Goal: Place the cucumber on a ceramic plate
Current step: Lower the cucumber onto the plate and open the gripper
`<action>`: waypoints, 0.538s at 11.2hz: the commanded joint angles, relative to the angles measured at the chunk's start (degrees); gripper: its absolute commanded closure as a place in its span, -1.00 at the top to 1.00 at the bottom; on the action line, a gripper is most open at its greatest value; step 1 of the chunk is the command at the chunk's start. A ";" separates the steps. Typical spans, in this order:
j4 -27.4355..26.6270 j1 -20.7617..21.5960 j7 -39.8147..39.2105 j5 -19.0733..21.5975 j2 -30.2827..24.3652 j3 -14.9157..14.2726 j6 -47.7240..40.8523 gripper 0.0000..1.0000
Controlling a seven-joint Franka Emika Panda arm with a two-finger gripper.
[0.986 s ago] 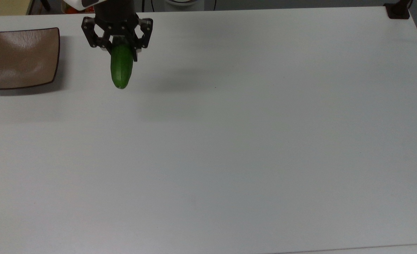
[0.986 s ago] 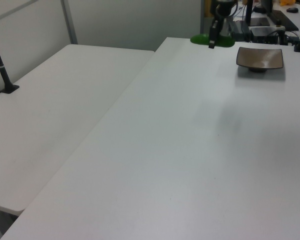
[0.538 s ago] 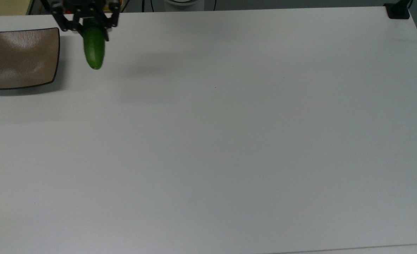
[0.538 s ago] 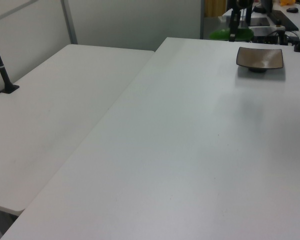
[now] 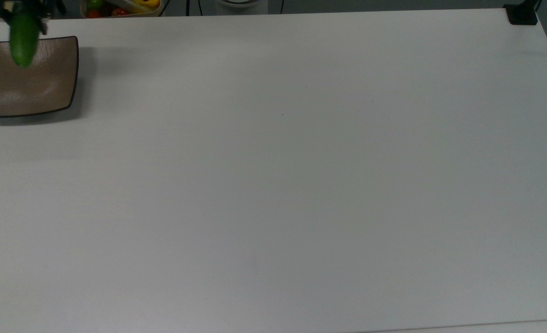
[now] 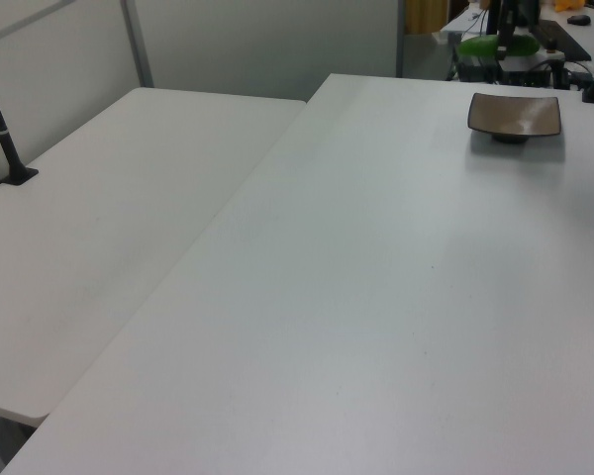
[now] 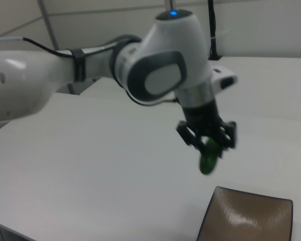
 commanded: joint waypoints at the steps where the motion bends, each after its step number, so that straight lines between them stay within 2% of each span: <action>1: -2.64 -0.38 -4.85 1.41 3.35 -5.46 8.88 -0.72; 3: -2.91 -2.57 -5.99 1.41 7.22 -5.47 13.72 -0.70; 6: -6.85 -4.07 -7.50 1.41 9.96 -5.56 20.40 -0.70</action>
